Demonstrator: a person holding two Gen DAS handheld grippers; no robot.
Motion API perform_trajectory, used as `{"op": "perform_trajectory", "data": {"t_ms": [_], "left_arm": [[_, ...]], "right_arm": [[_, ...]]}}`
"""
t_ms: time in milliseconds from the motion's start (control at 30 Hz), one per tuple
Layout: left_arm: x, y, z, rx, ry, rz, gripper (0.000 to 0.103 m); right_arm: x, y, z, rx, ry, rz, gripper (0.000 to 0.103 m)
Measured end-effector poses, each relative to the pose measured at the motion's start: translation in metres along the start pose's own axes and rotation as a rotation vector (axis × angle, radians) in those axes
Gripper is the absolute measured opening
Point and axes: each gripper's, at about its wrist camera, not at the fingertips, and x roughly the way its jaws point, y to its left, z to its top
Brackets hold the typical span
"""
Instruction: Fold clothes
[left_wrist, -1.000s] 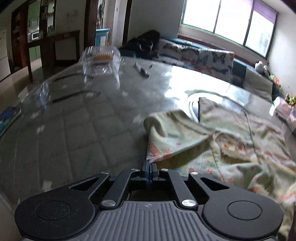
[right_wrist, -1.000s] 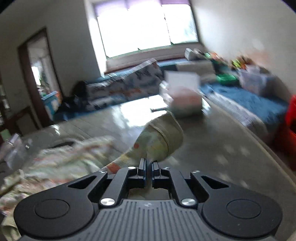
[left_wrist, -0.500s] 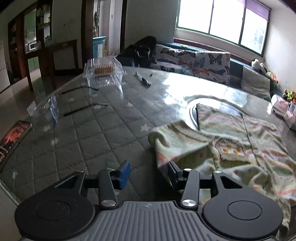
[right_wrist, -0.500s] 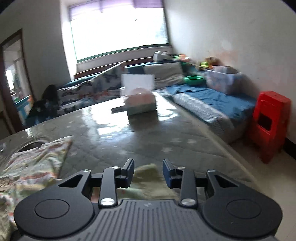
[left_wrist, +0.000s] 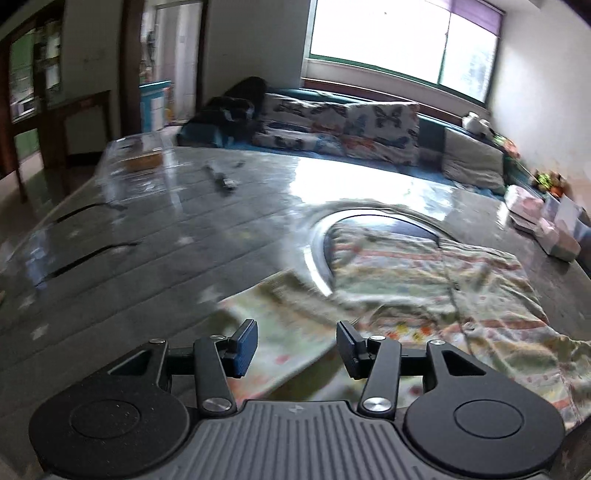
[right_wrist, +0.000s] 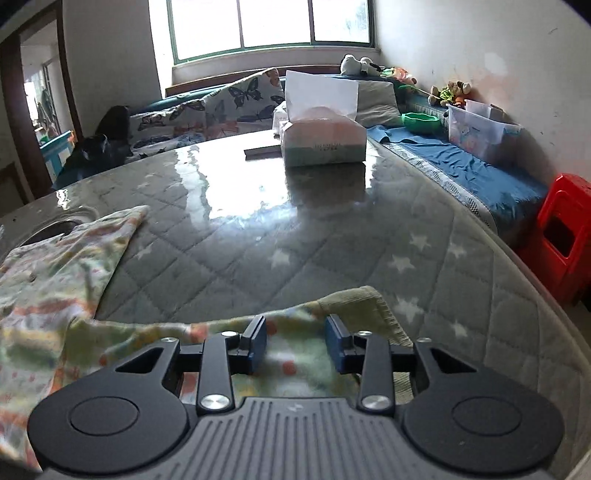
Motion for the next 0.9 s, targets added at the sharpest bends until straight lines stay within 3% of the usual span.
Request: {"op": "perform_trajectory", "data": {"t_ms": [167,400,667,767,867,900], "left_arm": [[0.047,-0.024,0.027,0.048,0.022,-0.033,0.051],[0.108,-0.047,0.061,0.09,0.046,-0.042,0.051],[0.151,-0.06,0.072,0.157,0.079,-0.036,0.05],[0.163,-0.059,0.074,0.155,0.099,-0.036,0.049],[0.173,-0.056,0.074,0.159,0.117,-0.042,0.038],[0.175,-0.057,0.074,0.166,0.118,-0.043,0.03]], "right_arm": [[0.013,0.031,0.028,-0.068,-0.015,0.079,0.035],[0.048,0.08,0.053,-0.124,0.034,0.181,0.034],[0.087,0.136,0.081,-0.188,0.091,0.296,0.034],[0.097,0.141,0.083,-0.19,0.111,0.303,0.034],[0.104,0.144,0.083,-0.184,0.125,0.307,0.034],[0.106,0.145,0.083,-0.185,0.126,0.309,0.034]]}}
